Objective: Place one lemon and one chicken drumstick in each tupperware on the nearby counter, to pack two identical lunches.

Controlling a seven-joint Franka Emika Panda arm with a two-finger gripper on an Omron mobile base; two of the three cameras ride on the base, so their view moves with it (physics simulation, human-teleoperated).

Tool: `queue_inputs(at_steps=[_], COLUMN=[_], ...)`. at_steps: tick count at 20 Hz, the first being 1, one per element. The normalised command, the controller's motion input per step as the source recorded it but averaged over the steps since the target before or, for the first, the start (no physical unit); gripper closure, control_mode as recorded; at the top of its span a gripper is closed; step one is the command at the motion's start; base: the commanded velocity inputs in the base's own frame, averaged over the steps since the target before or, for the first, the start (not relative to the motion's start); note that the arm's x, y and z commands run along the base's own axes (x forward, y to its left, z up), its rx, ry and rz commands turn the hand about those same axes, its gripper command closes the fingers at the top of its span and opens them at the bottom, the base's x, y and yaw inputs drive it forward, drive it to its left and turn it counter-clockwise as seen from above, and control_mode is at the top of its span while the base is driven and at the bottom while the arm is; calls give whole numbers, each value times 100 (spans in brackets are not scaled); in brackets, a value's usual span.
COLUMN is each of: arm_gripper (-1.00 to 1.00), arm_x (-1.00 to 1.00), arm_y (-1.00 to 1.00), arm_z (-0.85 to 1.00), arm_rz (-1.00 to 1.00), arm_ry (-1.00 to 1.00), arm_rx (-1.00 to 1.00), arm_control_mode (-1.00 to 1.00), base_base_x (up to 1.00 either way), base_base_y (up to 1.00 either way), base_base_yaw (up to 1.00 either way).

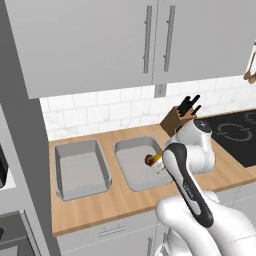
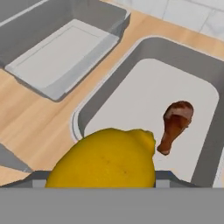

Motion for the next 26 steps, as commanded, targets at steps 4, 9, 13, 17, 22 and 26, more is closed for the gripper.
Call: queue_inputs(at_steps=[4,9,13,17,22,26], arm_gripper=[100,100,100,100,100,-100], arm_x=[79,61,57,37,24,29], arm_y=[31,4,1,5,6,12], arm_z=[-67,-17,-30,-54,-52,-29], arm_rz=[10,2,1,2,2,0], arm_ry=[0,1,0,0,-1,0], arm_rx=[0,0,0,0,0,0], arm_control_mode=[-100,-100,-100,-100,-100,-100], base_base_x=[0,0,0,0,0,0], base_base_y=[0,0,0,0,0,0], base_base_yaw=[0,0,0,0,0,0])
